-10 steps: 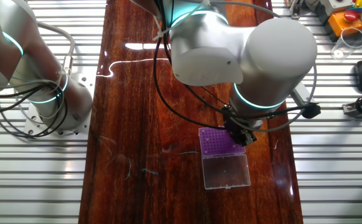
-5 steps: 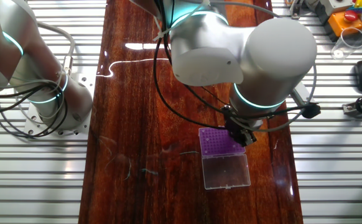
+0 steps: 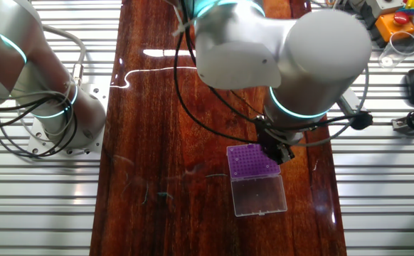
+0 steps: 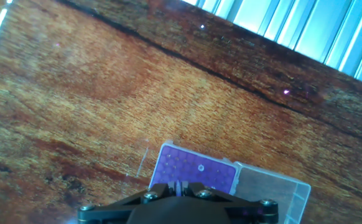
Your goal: Transfer all small pipette tips from one holder to another
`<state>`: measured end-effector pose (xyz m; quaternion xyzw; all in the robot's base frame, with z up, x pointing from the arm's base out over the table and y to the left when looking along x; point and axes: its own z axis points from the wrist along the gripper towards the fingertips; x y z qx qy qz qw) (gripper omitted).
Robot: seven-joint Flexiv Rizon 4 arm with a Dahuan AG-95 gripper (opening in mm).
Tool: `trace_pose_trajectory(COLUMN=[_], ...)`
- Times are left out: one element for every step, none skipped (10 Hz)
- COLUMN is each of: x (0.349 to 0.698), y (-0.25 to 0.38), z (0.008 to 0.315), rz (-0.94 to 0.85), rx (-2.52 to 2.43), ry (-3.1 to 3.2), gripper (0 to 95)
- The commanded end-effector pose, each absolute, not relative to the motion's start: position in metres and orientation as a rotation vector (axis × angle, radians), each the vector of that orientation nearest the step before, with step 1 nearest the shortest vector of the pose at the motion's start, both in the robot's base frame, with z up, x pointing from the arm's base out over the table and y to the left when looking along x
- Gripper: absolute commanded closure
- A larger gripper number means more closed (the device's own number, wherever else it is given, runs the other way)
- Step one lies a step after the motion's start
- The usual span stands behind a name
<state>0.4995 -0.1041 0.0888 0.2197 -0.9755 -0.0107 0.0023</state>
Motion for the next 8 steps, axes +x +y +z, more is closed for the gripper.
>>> trace_pose_trajectory(x=[0.502, 0.507, 0.509, 0.513, 0.512, 0.512, 0.512, 0.512], y=[-0.089, -0.07, -0.057, -0.027, -0.016, -0.013, -0.013, -0.013], z=[0.103, 0.11, 0.114, 0.117, 0.116, 0.115, 0.115, 0.115], rz=[-0.039, -0.041, -0.04, -0.037, -0.034, -0.035, -0.018, -0.018], rx=[0.673, 0.646, 0.623, 0.545, 0.515, 0.5, 0.51, 0.558], ry=[-3.054, -3.053, -3.055, -3.057, -3.057, -3.057, -3.047, -3.038], gripper=[95.0, 95.0, 95.0, 95.0, 95.0, 95.0, 95.0, 95.0])
